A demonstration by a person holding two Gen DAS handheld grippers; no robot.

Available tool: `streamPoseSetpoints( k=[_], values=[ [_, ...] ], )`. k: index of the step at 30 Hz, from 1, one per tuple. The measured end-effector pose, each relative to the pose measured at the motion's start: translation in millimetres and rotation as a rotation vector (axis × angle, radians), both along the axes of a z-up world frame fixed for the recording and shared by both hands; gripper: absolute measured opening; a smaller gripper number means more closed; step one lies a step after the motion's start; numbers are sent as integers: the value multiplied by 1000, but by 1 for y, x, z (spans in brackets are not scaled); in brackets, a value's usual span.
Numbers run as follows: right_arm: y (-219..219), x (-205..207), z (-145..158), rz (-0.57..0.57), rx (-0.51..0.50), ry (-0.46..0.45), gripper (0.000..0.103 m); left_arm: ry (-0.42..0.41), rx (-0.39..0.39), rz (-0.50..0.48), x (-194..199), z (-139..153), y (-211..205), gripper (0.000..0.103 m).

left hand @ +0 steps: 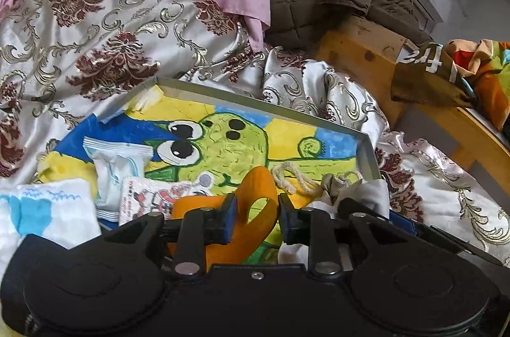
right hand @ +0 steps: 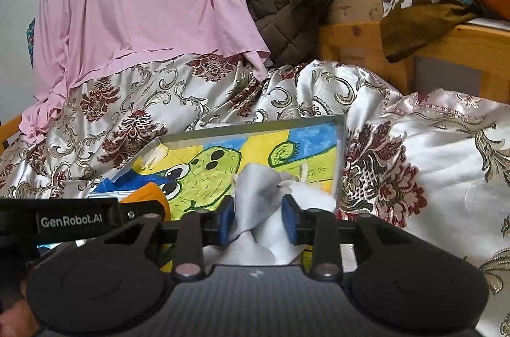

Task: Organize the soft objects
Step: 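Carry the grey cloth into the tray with right tool while left drops orange item there, then open both tools and move them back over the pile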

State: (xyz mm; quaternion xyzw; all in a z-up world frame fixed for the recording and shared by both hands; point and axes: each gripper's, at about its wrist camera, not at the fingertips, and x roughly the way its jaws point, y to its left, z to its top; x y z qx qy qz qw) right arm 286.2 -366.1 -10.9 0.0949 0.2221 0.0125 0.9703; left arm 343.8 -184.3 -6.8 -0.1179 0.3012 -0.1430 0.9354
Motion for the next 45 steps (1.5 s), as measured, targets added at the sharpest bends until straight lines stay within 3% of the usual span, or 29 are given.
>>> streamPoseSetpoints(
  k=[5, 7, 11, 20, 33, 45],
  values=[
    [-5, -3, 5, -1, -17, 9, 70, 5, 9, 15, -4, 2, -3, 34],
    [-7, -5, 8, -8, -33, 8, 74, 3, 6, 28, -5, 3, -3, 39],
    [-15, -8, 11, -4, 29, 5, 82, -2, -5, 53, -8, 7, 1, 47],
    [-15, -25, 26, -10, 7, -14, 92, -34, 5, 93, -26, 26, 11, 61],
    [-5, -92, 69, 3, 14, -194, 102, -152, 77, 131, -95, 69, 40, 76],
    [37, -155, 92, 45, -20, -282, 103, -228, 27, 155, -176, 91, 84, 86]
  ],
)
